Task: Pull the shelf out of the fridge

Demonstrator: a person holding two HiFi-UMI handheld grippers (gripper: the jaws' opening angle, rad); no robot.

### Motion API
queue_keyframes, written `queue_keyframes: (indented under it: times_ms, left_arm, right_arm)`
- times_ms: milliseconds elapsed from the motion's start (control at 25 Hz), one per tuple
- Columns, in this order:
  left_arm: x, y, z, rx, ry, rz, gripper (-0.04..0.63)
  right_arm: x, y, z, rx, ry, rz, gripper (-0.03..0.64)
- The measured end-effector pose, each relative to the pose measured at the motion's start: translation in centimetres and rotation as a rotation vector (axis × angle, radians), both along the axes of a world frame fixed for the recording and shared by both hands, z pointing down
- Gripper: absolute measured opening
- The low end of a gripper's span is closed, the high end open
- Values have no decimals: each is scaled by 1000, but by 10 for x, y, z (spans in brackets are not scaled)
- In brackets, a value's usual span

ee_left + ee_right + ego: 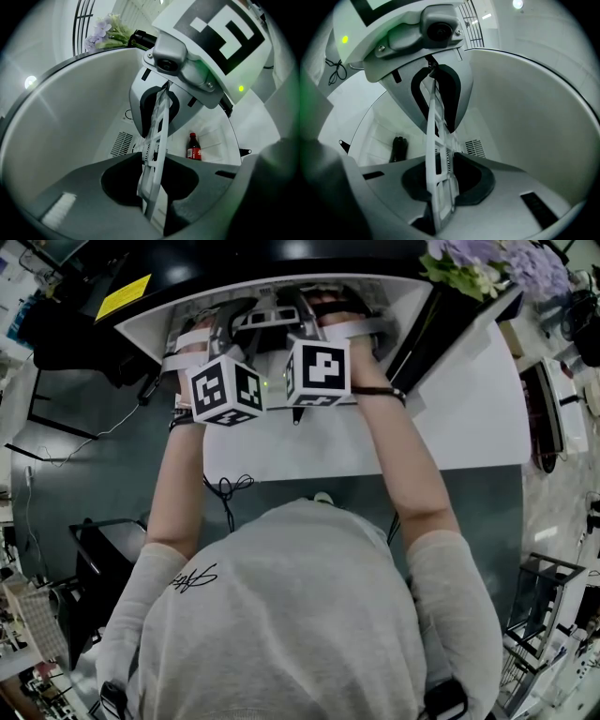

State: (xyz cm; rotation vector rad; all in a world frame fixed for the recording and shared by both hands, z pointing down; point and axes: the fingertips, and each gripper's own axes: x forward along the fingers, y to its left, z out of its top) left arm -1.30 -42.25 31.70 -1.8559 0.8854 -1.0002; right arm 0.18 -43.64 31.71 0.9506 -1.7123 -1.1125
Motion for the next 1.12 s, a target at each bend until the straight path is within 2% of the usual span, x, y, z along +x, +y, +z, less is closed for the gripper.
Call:
queue_keyframes:
  times_ms: [1120]
  left_arm:
    - [-3,13,-2,-9,10,-4,75]
  right_arm:
    - [-3,13,-2,0,1,1,61]
